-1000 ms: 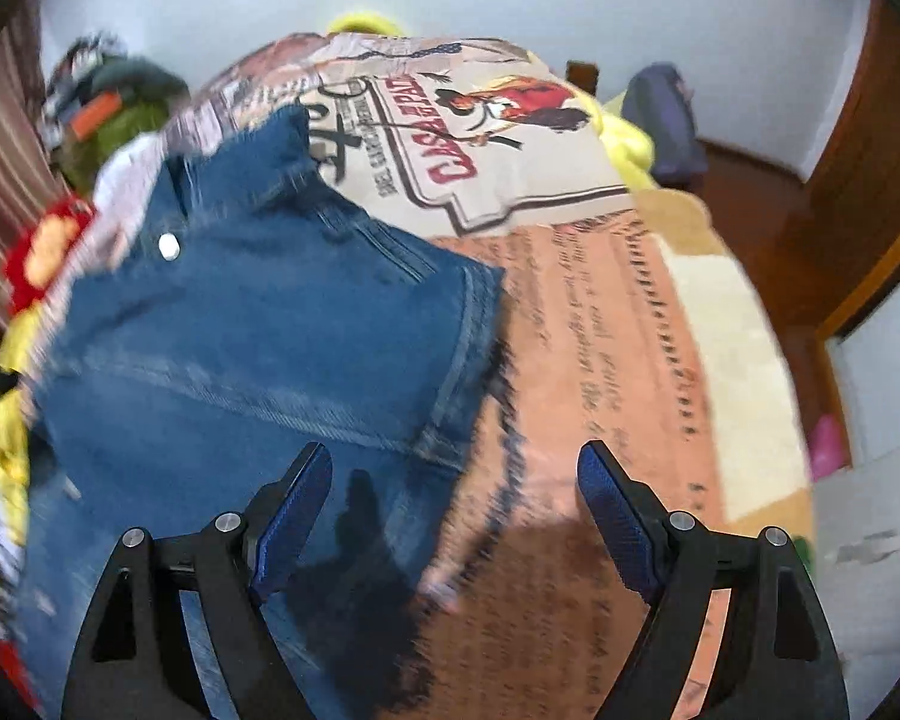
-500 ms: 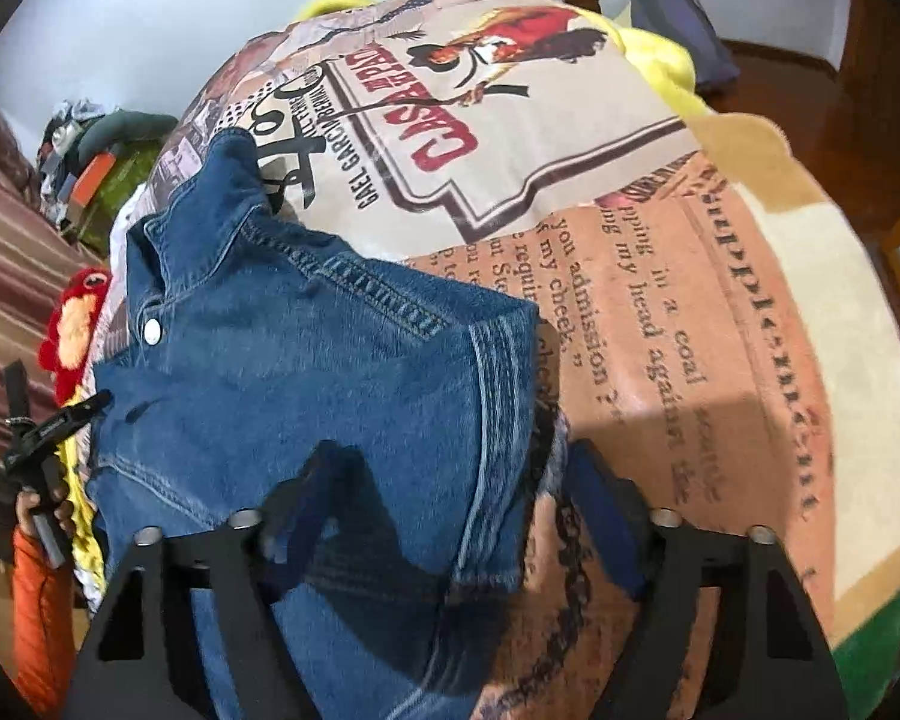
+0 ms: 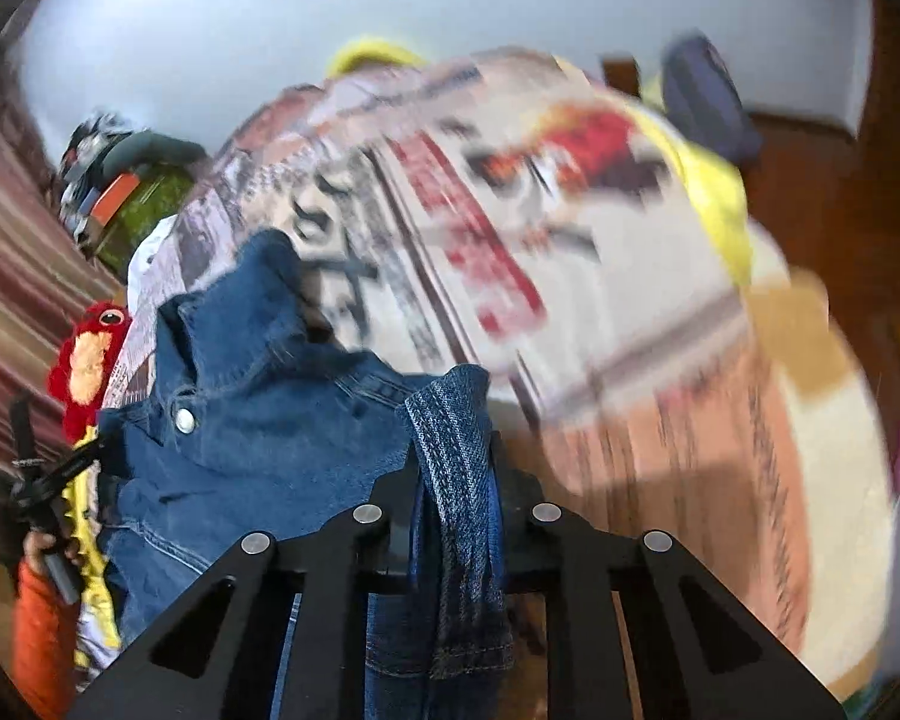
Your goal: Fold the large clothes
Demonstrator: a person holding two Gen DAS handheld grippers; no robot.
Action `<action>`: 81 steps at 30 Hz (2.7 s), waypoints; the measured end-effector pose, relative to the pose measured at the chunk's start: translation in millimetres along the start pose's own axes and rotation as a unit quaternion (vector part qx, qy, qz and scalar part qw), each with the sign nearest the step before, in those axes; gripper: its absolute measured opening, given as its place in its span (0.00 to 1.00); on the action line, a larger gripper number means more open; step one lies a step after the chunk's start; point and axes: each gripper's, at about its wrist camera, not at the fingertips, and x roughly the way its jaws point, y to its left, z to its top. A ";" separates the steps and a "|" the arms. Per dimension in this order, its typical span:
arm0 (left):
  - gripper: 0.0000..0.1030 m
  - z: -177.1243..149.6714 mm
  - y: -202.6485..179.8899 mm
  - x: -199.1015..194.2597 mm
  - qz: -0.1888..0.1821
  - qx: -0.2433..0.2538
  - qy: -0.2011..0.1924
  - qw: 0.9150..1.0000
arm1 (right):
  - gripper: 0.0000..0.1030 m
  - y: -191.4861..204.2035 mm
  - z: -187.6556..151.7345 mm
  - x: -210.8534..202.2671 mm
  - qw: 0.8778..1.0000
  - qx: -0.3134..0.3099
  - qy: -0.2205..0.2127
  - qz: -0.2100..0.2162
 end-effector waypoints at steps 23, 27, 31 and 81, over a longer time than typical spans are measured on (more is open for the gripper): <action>0.15 17.6 33.1 32.5 0.046 -0.016 -0.009 0.999 | 0.18 26.2 45.9 88.7 0.993 -0.076 -0.009 -0.094; 0.18 13.2 30.0 35.1 0.054 -0.013 -0.017 0.998 | 0.35 29.0 40.3 94.4 0.988 -0.100 0.000 -0.115; 0.22 10.3 24.6 35.4 0.066 0.010 -0.007 0.998 | 0.69 37.9 31.6 90.5 0.968 -0.152 -0.028 -0.198; 0.88 -252.3 30.8 -167.4 -0.016 -0.069 0.005 0.998 | 0.92 29.4 -219.9 -142.5 0.999 0.029 0.027 0.000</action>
